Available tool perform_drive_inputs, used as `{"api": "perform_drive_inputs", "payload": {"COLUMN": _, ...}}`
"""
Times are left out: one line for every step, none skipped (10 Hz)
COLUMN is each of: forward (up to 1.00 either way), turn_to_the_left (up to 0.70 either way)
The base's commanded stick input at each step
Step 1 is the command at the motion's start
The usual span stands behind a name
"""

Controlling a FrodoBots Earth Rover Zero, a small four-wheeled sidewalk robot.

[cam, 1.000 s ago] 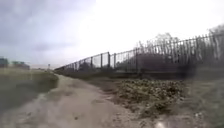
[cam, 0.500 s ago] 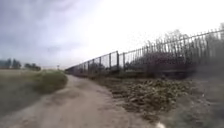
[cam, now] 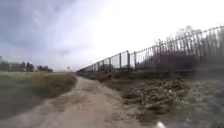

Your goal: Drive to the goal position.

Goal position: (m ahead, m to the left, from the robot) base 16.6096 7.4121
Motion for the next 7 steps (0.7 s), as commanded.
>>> {"api": "perform_drive_inputs", "payload": {"forward": 0.70, "turn_to_the_left": 0.01}}
{"api": "perform_drive_inputs", "payload": {"forward": 0.70, "turn_to_the_left": 0.00}}
{"api": "perform_drive_inputs", "payload": {"forward": 0.70, "turn_to_the_left": -0.16}}
{"api": "perform_drive_inputs", "payload": {"forward": 0.70, "turn_to_the_left": 0.00}}
{"api": "perform_drive_inputs", "payload": {"forward": 0.70, "turn_to_the_left": 0.00}}
{"api": "perform_drive_inputs", "payload": {"forward": 0.70, "turn_to_the_left": 0.00}}
{"api": "perform_drive_inputs", "payload": {"forward": 0.70, "turn_to_the_left": 0.09}}
